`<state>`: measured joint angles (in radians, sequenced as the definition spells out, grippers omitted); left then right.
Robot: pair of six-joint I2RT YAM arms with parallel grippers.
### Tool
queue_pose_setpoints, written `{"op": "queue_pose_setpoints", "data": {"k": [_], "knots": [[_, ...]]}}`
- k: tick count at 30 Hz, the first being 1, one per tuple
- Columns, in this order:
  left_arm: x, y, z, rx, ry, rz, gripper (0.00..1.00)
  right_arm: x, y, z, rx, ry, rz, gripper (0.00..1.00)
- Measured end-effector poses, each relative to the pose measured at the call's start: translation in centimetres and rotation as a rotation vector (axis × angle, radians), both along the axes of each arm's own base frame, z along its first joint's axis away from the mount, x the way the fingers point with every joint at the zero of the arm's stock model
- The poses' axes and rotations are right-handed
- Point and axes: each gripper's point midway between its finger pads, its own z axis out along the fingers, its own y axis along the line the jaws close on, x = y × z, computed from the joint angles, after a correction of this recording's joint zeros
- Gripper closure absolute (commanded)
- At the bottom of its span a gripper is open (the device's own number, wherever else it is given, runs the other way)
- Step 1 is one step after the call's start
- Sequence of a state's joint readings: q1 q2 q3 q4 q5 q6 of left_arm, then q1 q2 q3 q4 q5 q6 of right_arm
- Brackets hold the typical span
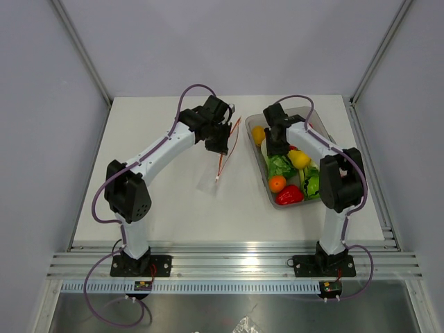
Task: Place the food in the zip-top bag and seal the zipper
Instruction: Pick up the fake vegetable from the zipper food storage bag, then place the fake vegetable in the bin.
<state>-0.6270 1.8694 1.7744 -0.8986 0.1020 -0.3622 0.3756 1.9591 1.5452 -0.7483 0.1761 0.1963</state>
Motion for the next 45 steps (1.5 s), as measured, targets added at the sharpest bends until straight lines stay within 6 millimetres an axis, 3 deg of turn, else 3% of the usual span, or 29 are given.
{"op": "queue_pose_setpoints", "data": {"k": [4,11,14,21,28,33,38,40,45], "knots": [[-0.1,-0.3,0.2,-0.005,-0.003,-0.006,1.0,-0.7,-0.4,2.7,0.019,-0.054,-0.019,0.74],[-0.6,-3.1,2.3,-0.047,-0.046,-0.059,1.0,-2.4,-1.2,13.6,0.13,-0.309,-0.055,0.76],[-1.0,-4.7,2.6,-0.067,-0.053,-0.088,1.0,-3.5,-1.6,17.2,0.17,-0.392,-0.065,0.76],[-1.8,-6.3,0.8,-0.063,-0.009,-0.126,1.0,-6.6,-1.4,20.6,0.258,-0.422,-0.037,0.75],[-1.2,-6.8,0.2,-0.089,-0.036,-0.123,1.0,-10.1,2.9,23.6,0.526,-0.385,0.11,0.75],[-1.5,-6.4,-0.9,-0.087,-0.033,-0.117,1.0,-11.5,3.9,24.5,0.62,-0.37,0.128,0.71],[-1.3,-6.3,-0.7,-0.081,-0.046,-0.108,1.0,-10.4,1.4,23.7,0.6,-0.381,0.019,0.69],[-1.2,-6.2,-0.7,-0.077,-0.052,-0.103,1.0,-9.2,-0.3,21.5,0.611,-0.352,-0.066,0.7],[-1.1,-6.0,-0.6,-0.077,-0.058,-0.098,1.0,-7.6,-3.9,11.8,0.682,-0.154,-0.328,0.69]]}}
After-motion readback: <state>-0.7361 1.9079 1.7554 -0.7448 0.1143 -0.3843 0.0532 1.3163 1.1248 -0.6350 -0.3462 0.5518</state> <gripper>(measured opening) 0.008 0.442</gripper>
